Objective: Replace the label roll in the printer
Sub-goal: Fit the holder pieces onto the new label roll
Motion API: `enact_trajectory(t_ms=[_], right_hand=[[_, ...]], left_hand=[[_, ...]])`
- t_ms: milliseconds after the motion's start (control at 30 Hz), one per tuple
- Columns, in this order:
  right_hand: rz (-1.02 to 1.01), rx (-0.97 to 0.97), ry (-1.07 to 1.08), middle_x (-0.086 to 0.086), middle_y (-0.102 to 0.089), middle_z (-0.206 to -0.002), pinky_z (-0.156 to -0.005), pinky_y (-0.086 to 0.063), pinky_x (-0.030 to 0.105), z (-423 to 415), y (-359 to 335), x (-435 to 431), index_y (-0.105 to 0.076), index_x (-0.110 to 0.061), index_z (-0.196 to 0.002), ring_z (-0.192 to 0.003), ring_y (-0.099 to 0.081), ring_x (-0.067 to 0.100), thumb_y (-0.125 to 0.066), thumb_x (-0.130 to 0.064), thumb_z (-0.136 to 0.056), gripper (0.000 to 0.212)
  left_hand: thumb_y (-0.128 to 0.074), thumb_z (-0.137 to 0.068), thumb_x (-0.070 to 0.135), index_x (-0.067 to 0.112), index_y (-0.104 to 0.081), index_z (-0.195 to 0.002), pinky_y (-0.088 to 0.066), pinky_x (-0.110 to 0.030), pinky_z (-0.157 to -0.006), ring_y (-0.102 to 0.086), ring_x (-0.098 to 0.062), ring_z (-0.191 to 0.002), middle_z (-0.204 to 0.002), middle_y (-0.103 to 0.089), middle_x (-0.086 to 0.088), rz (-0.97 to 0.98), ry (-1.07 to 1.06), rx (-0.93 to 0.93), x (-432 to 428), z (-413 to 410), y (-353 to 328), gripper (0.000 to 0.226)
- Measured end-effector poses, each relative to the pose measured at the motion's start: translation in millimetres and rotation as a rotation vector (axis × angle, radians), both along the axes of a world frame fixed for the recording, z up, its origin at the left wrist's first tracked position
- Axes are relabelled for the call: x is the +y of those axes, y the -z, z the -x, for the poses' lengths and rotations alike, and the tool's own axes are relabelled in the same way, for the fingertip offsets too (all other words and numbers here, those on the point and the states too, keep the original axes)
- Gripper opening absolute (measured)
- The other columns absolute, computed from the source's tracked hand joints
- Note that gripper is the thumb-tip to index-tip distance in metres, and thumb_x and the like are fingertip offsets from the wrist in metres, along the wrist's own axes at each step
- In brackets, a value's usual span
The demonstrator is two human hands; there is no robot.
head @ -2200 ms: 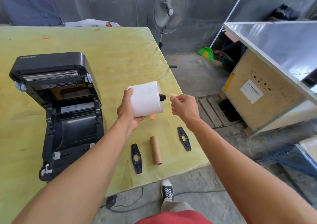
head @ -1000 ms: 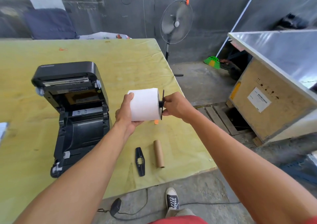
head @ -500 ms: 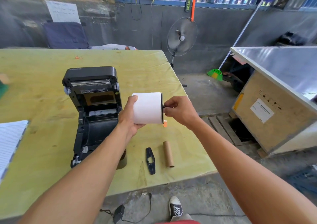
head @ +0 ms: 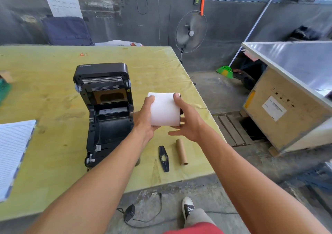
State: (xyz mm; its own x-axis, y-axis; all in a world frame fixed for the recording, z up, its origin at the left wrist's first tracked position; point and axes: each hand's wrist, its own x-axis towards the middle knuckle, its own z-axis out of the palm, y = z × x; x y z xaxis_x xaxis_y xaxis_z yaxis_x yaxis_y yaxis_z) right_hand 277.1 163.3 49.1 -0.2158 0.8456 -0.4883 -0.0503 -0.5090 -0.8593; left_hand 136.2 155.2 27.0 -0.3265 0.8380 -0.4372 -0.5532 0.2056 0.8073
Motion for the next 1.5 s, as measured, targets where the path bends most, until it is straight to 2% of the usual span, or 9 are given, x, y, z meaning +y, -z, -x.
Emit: enact_trajectory(t_ms=[100, 433, 600, 700, 800, 967, 1167, 1267, 1500], right_hand=[[0.051, 0.011, 0.156, 0.004, -0.062, -0.123, -0.071, -0.062, 0.049, 10.3, 0.1, -1.8, -0.05, -0.019, -0.132, -0.101, -0.069, 0.029, -0.08, -0.075, -0.049, 0.104], [0.048, 0.013, 0.309, 0.008, -0.064, -0.114, -0.068, -0.063, 0.049, -1.3, -11.8, 31.1, -0.052, -0.016, -0.123, -0.089, -0.069, 0.03, -0.079, -0.059, -0.064, 0.078], [0.03, -0.001, 0.282, 0.009, -0.067, -0.11, -0.065, -0.062, 0.054, -29.4, -10.0, 51.9, -0.061, -0.016, -0.115, -0.088, -0.072, 0.034, -0.076, -0.057, -0.068, 0.064], [0.033, 0.021, 0.253, 0.008, -0.067, -0.109, -0.066, -0.062, 0.05, -45.6, -9.0, 66.0, -0.061, -0.02, -0.106, -0.09, -0.071, 0.032, -0.074, -0.053, -0.073, 0.048], [0.03, 0.017, 0.205, 0.008, -0.067, -0.111, -0.063, -0.062, 0.047, -55.7, -7.1, 77.8, -0.061, -0.02, -0.105, -0.093, -0.07, 0.031, -0.074, -0.052, -0.075, 0.046], [0.042, 0.001, 0.155, 0.008, -0.066, -0.113, -0.059, -0.061, 0.045, -62.7, -0.4, 91.9, -0.059, -0.016, -0.12, -0.092, -0.071, 0.031, -0.077, -0.051, -0.073, 0.061], [0.087, -0.021, 0.122, 0.007, -0.065, -0.112, -0.06, -0.062, 0.048, -65.5, 10.3, 104.8, -0.058, -0.015, -0.121, -0.092, -0.07, 0.031, -0.078, -0.052, -0.071, 0.064], [0.095, -0.029, 0.109, 0.007, -0.066, -0.114, -0.06, -0.062, 0.048, -64.9, 15.6, 108.4, -0.059, -0.017, -0.12, -0.093, -0.071, 0.031, -0.078, -0.054, -0.069, 0.066], [0.09, -0.043, 0.081, 0.007, -0.066, -0.112, -0.059, -0.062, 0.047, -65.1, 18.8, 106.6, -0.059, -0.015, -0.12, -0.091, -0.071, 0.031, -0.076, -0.053, -0.072, 0.064]], left_hand=[[-0.072, -0.082, 0.037, 0.015, -0.057, -0.091, -0.056, -0.052, -0.087, -0.065, -0.025, -0.078, -0.09, -0.065, -0.006, 0.001, 0.002, 0.009, -3.6, -11.5, 0.8, 0.027], [-0.07, -0.086, 0.034, 0.015, -0.057, -0.088, -0.055, -0.05, -0.086, -0.066, -0.025, -0.08, -0.09, -0.066, -0.006, -0.035, 0.021, 0.043, 16.2, -37.6, -22.0, 0.022], [-0.072, -0.081, 0.046, 0.015, -0.065, -0.108, -0.055, -0.045, -0.08, -0.067, -0.032, -0.101, -0.111, -0.068, -0.011, -0.058, 0.19, 0.053, 32.4, -46.7, -22.6, 0.042], [-0.062, -0.085, 0.059, 0.023, -0.056, -0.114, -0.045, -0.047, -0.092, -0.063, -0.027, -0.102, -0.103, -0.064, -0.006, -0.056, 0.213, -0.033, 41.6, -43.1, -19.6, 0.047], [-0.057, -0.09, 0.052, 0.015, -0.048, -0.124, -0.045, -0.052, -0.096, -0.063, -0.028, -0.098, -0.1, -0.066, -0.013, 0.082, 0.131, -0.057, 50.3, -33.8, -3.3, 0.051], [-0.07, -0.086, 0.008, -0.002, -0.061, -0.11, -0.058, -0.035, -0.068, -0.058, -0.022, -0.069, -0.083, -0.06, -0.013, 0.475, 0.252, 0.365, 33.9, -27.5, 56.2, 0.027], [-0.09, -0.064, 0.03, 0.006, -0.051, -0.102, -0.059, -0.031, -0.057, -0.063, -0.022, -0.078, -0.098, -0.061, -0.007, 0.736, 0.569, 0.887, -2.8, -31.2, 99.0, 0.059], [-0.089, -0.062, 0.034, 0.008, -0.044, -0.111, -0.05, -0.034, -0.069, -0.061, -0.029, -0.097, -0.104, -0.06, -0.009, 0.725, 0.683, 1.175, -16.6, -38.7, 104.0, 0.071], [-0.076, -0.069, 0.021, 0.002, -0.049, -0.113, -0.042, -0.028, -0.068, -0.06, -0.028, -0.099, -0.108, -0.06, -0.01, 0.754, 0.646, 1.347, -12.8, -54.3, 103.1, 0.055]])
